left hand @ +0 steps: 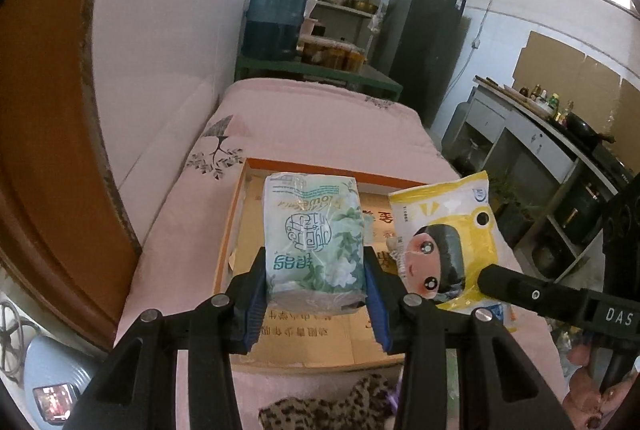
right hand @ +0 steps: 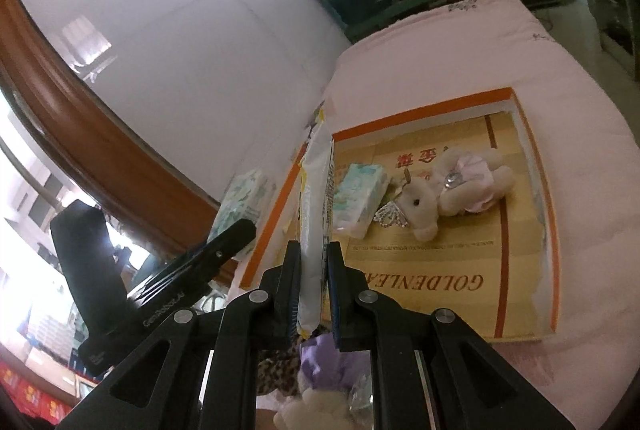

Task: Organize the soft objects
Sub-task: 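Carry both packs into the box and open both tools beside the teddy bear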

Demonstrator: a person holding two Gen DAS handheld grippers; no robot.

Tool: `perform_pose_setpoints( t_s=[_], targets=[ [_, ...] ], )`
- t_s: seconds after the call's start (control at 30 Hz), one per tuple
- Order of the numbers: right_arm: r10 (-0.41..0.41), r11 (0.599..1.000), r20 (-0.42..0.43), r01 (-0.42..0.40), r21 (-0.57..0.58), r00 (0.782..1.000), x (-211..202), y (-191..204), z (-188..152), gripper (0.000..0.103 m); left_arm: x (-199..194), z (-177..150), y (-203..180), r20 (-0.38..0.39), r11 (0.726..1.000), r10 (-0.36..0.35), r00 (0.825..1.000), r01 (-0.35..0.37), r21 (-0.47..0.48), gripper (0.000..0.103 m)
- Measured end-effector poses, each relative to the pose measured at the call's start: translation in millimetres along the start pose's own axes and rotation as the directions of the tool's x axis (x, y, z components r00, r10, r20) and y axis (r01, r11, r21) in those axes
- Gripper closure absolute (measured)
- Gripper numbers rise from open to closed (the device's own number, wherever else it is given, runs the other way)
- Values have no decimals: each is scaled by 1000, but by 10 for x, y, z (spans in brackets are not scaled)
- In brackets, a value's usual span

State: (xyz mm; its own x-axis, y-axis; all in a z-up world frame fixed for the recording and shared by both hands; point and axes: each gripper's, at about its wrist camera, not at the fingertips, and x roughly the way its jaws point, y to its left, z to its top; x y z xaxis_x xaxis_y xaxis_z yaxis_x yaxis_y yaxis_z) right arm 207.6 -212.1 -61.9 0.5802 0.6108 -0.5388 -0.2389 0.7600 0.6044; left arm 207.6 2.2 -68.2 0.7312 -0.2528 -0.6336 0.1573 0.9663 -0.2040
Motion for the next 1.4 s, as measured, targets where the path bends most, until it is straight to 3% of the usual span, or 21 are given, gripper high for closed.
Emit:
perform_pose_setpoints(
  t_s=[0.53,0.93,1.17,1.4],
  targets=[
    [-11,1000,-84,13,22,996,433,-162,29,90,439,-53,156,-95,999,10,995,-14,-40,60],
    [-16,998,-100,21,52,995,547,-169,26,88,614,-103,255,-142,997,-1,990,-10,-78,57],
    [-52,997,-72,55,45,996,464,-118,46,57,578,-109,219,-139,998,25,990,-33,-57,50],
    [-84,996,-50,85,15,995,367,-46,13,54,446,-80,183,-100,998,40,994,-45,-46,46]
  ],
)
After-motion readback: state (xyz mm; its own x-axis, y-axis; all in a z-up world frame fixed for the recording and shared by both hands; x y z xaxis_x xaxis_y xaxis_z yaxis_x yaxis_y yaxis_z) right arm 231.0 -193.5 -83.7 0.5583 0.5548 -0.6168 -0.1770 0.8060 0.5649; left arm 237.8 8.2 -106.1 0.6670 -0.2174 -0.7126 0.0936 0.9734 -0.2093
